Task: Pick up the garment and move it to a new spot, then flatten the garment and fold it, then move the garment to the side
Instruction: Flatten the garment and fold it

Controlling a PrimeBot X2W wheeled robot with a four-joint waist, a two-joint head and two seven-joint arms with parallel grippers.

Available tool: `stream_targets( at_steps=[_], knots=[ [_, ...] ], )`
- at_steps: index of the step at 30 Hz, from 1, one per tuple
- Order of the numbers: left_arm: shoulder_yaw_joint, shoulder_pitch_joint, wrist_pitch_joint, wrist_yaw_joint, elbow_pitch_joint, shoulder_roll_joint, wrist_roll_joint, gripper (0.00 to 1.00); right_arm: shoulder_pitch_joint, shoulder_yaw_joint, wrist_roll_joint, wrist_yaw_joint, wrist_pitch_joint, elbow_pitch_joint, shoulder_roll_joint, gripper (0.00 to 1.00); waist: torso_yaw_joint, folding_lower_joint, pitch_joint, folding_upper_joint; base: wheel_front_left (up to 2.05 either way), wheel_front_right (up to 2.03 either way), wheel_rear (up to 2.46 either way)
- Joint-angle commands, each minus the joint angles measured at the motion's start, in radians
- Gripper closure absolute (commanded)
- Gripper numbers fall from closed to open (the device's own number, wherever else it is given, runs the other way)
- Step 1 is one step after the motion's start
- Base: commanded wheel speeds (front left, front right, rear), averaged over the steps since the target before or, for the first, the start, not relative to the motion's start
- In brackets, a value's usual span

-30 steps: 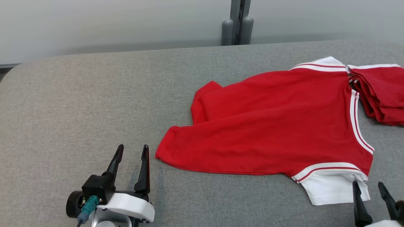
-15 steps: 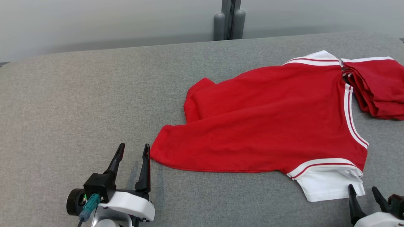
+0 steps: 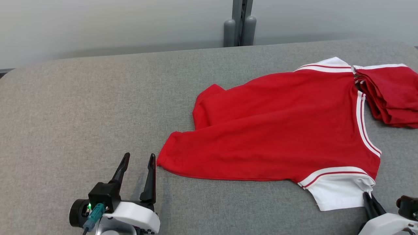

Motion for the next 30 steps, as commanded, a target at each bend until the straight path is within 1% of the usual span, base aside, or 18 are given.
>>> stream_targets(
  at_steps=[1, 4, 8, 10, 12, 15, 18, 21, 23, 26, 30],
  knots=[
    [0.003, 0.004, 0.0, -0.006, 0.004, 0.004, 0.006, 0.0, 0.015, 0.015, 0.036, 0.0, 0.003, -0.005, -0.006, 1.0, -0.005, 0.0, -0.007, -0.0001, 0.0, 0.0, 0.0],
    [0.003, 0.013, 0.0, -0.008, 0.015, 0.004, 0.007, 0.0, 0.033, 0.035, 0.083, 0.0, -0.009, -0.049, -0.02, 1.0, -0.013, 0.0, -0.017, -0.0001, 0.0, 0.0, 0.0],
    [-0.009, 0.03, 0.001, -0.014, 0.053, 0.004, -0.002, 0.0, 0.072, 0.051, 0.152, 0.0, -0.012, -0.14, -0.037, 1.0, -0.026, 0.0, -0.031, -0.0001, 0.0, 0.0, 0.0],
    [-0.016, 0.027, 0.009, -0.017, 0.079, 0.005, -0.005, 0.0, 0.095, 0.05, 0.148, 0.0, -0.003, -0.183, -0.053, 1.0, -0.035, 0.0, -0.037, -0.0001, 0.0, 0.0, 0.0],
    [-0.019, 0.026, 0.018, -0.022, 0.091, 0.005, -0.009, 0.0, 0.105, 0.042, 0.151, 0.0, 0.006, -0.204, -0.05, 1.0, -0.039, 0.0, -0.04, -0.0001, 0.0, 0.0, 0.0],
    [-0.025, 0.029, 0.041, -0.025, 0.119, 0.006, -0.023, 0.0, 0.14, 0.004, 0.137, 0.0, 0.03, -0.264, -0.059, 1.0, -0.048, 0.0, -0.045, -0.0001, 0.0, 0.0, 0.0],
    [-0.033, 0.035, 0.079, -0.037, 0.138, 0.005, -0.058, 0.0, 0.172, -0.033, 0.118, 0.0, 0.054, -0.316, -0.051, 1.0, -0.059, 0.0, -0.046, -0.0001, 0.0, 0.0, 0.0],
    [-0.049, 0.04, 0.131, -0.049, 0.15, 0.005, -0.128, 0.0, 0.187, -0.054, 0.09, 0.0, 0.076, -0.356, -0.037, 1.0, -0.07, 0.0, -0.044, -0.0001, 0.0, 0.0, 0.0],
    [-0.066, 0.033, 0.173, -0.043, 0.162, 0.005, -0.17, 0.0, 0.193, -0.057, 0.079, 0.0, 0.088, -0.373, -0.022, 1.0, -0.075, 0.0, -0.043, -0.0001, 0.0, 0.0, 0.0],
    [-0.085, 0.008, 0.218, -0.018, 0.176, 0.005, -0.241, 0.0, 0.189, -0.05, 0.069, 0.0, 0.101, -0.391, -0.005, 1.0, -0.08, 0.0, -0.039, -0.0001, 0.0, 0.0, 0.0],
    [-0.111, -0.024, 0.251, 0.021, 0.209, 0.004, -0.275, 0.0, 0.176, -0.041, 0.061, 0.0, 0.11, -0.402, 0.005, 1.0, -0.088, 0.0, -0.034, -0.0001, 0.0, 0.0, 0.0]
  ],
)
